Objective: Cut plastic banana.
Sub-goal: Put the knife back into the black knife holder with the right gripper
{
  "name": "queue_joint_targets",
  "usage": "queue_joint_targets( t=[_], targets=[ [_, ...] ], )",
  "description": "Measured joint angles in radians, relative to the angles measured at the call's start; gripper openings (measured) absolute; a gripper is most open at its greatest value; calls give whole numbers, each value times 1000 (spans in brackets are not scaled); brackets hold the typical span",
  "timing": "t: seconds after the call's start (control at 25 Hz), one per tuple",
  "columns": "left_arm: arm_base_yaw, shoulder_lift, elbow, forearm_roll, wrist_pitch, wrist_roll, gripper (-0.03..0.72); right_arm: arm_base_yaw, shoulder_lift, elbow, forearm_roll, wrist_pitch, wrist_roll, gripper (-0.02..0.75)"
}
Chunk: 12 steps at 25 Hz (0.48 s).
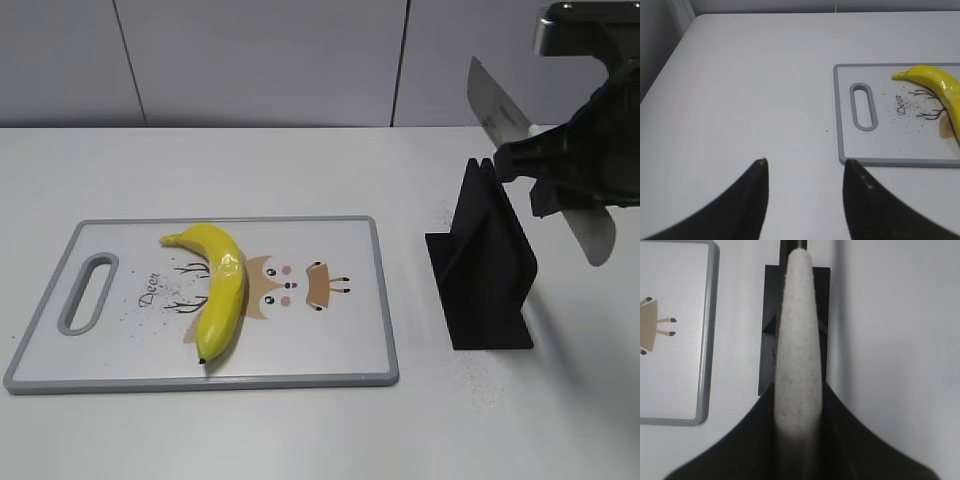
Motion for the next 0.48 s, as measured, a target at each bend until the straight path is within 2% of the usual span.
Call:
queue_joint_targets(
  t=[0.12, 0.32, 0.48],
  targets=[
    [0, 0, 4, 7, 1, -3, 474, 0, 33, 1, -1, -2, 1, 160],
    [0, 0, 4, 7, 1, -4, 560, 0, 73, 12, -3, -12, 2, 160],
    [0, 0, 4, 7, 1, -4, 579, 0, 82, 53, 15, -16, 2, 160]
  ],
)
